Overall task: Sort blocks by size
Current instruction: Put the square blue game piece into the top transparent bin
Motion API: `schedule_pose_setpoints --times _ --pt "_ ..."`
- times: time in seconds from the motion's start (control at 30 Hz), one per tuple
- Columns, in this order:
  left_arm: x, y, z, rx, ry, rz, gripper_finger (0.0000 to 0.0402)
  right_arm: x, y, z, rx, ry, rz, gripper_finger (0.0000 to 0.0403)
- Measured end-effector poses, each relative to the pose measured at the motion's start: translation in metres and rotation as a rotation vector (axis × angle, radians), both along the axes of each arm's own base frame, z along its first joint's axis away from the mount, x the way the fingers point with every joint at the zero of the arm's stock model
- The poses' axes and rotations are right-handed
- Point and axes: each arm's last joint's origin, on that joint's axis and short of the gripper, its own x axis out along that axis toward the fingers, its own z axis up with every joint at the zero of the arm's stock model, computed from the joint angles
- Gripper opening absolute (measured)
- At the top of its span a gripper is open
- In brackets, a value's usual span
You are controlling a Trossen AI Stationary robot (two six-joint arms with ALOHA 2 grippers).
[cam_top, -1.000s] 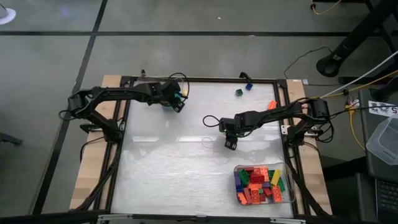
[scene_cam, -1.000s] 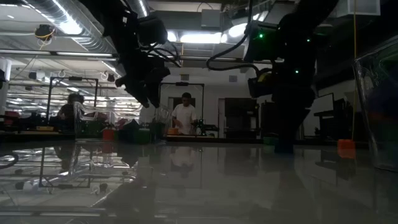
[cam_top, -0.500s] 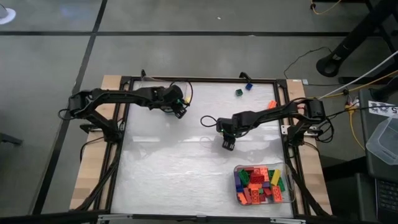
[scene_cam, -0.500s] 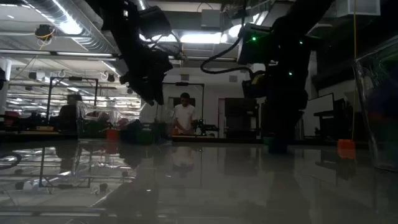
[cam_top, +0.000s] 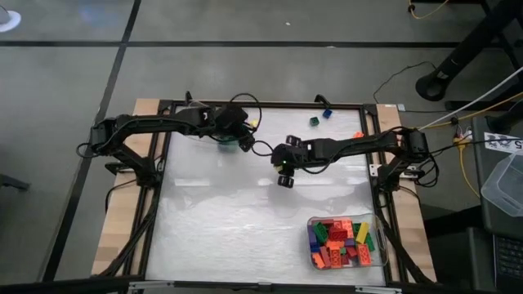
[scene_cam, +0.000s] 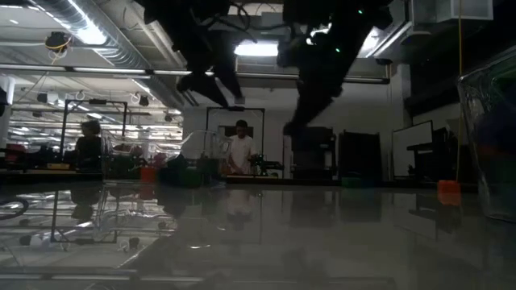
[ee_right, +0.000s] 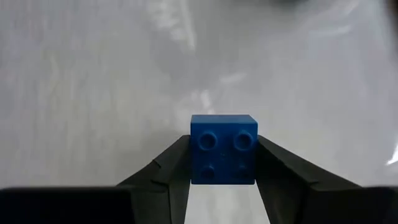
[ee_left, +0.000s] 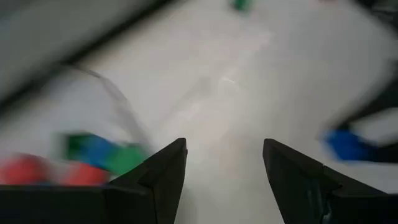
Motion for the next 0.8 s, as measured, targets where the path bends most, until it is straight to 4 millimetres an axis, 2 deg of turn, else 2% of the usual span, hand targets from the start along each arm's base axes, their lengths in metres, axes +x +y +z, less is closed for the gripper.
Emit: schedule_pose_setpoints --times 0.13,0.23,0.57,0.8 --pt "0.002 -0.006 0.0 -0.239 -0.085 -0.037 0.02 0.007 -0.003 0.013 -0.13 -0.046 0.046 0.0148" --pt "0.004 -0.01 0.0 -0.302 -0.104 -0.028 0.02 0.011 -0.004 0.018 -0.209 -0.074 0.068 0.0144" --pt "0.013 -0.026 0.006 -0.308 -0.184 -0.068 0.02 0.025 -0.005 0.031 -0.293 -0.239 0.111 0.0156" --pt "0.015 -0.027 0.008 -0.285 -0.202 -0.059 0.02 0.028 -0.005 0.035 -0.29 -0.294 0.111 0.0158"
